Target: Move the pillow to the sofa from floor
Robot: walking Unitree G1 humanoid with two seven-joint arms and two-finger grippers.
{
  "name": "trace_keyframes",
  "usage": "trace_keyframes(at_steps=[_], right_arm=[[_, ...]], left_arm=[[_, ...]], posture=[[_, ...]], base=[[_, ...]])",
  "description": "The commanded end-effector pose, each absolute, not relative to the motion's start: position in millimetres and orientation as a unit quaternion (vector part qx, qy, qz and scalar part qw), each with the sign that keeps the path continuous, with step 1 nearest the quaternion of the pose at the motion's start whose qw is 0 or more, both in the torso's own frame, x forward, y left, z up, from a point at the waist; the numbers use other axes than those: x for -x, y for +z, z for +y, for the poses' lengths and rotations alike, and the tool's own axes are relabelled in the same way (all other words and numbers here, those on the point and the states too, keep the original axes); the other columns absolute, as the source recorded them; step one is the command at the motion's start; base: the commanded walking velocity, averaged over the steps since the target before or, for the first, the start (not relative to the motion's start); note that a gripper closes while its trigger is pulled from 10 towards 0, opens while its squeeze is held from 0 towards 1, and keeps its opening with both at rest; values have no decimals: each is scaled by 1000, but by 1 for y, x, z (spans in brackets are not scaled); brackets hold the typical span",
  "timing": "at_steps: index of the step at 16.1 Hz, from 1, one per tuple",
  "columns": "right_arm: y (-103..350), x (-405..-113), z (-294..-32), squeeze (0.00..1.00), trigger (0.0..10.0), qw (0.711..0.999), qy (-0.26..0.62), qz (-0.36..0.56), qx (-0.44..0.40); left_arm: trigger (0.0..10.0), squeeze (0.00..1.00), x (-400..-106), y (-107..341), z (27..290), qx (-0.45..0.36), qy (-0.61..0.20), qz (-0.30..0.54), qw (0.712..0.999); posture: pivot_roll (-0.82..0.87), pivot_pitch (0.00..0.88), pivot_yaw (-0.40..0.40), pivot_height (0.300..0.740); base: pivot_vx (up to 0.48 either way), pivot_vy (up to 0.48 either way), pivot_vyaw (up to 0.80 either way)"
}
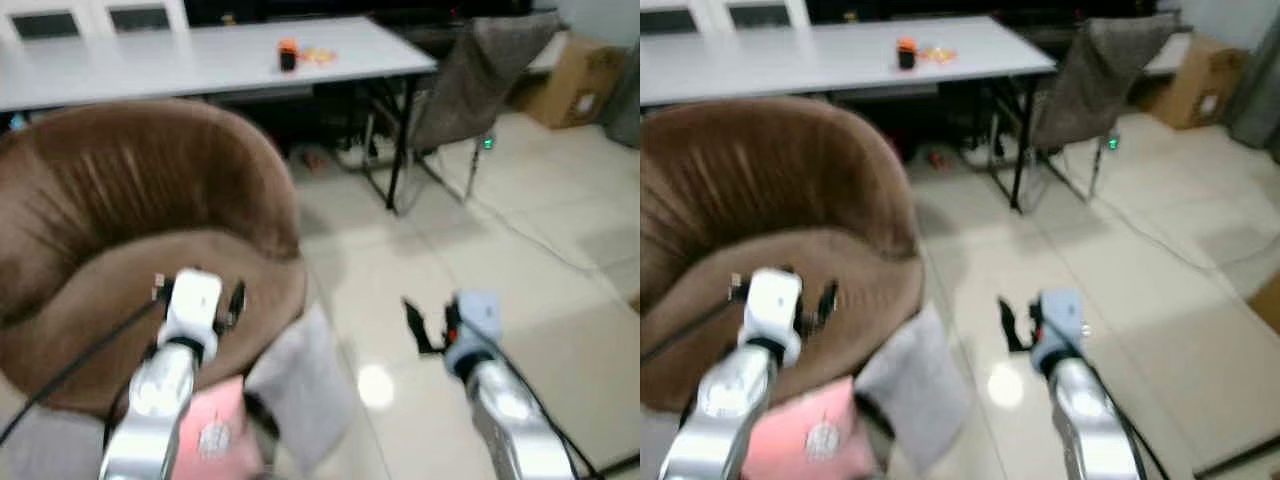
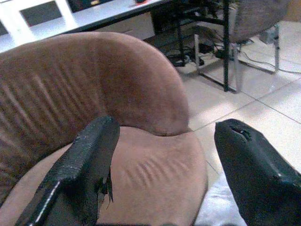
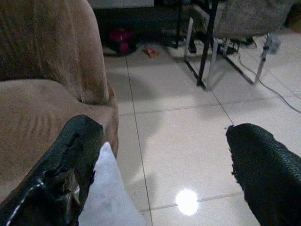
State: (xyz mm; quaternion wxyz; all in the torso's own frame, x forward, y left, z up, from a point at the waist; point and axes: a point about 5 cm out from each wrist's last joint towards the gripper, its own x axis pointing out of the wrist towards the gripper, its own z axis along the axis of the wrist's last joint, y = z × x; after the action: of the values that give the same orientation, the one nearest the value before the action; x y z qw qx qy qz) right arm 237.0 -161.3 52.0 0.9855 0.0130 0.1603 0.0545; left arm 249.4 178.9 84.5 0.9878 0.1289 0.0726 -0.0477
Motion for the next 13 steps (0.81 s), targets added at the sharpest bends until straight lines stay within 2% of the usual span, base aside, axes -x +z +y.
trace_keyframes(at_steps=[1,4,9,13], right_arm=[[56,-240,-159,1000,10000,987,61,150,-9],[57,-243,-157,1000,10000,987,70,147,-3],[56,-249,-153,1000,10000,985,82,149,0],[56,-251,-152,1000,10000,986,82,148,-4]], left_arm=[[10000,0,-248,82,181,-135,-42,75,987],[10000,0,-247,82,178,-134,-41,70,988],[10000,0,-242,80,181,-142,-23,72,987],[10000,0,-238,80,187,-147,-12,73,986]], posture=[[-12,0,-19,740],[-1,0,-32,740],[42,0,-68,740],[46,0,-67,740]], base=[[0,0,800],[0,-110,800],[0,-480,800],[0,-480,800]])
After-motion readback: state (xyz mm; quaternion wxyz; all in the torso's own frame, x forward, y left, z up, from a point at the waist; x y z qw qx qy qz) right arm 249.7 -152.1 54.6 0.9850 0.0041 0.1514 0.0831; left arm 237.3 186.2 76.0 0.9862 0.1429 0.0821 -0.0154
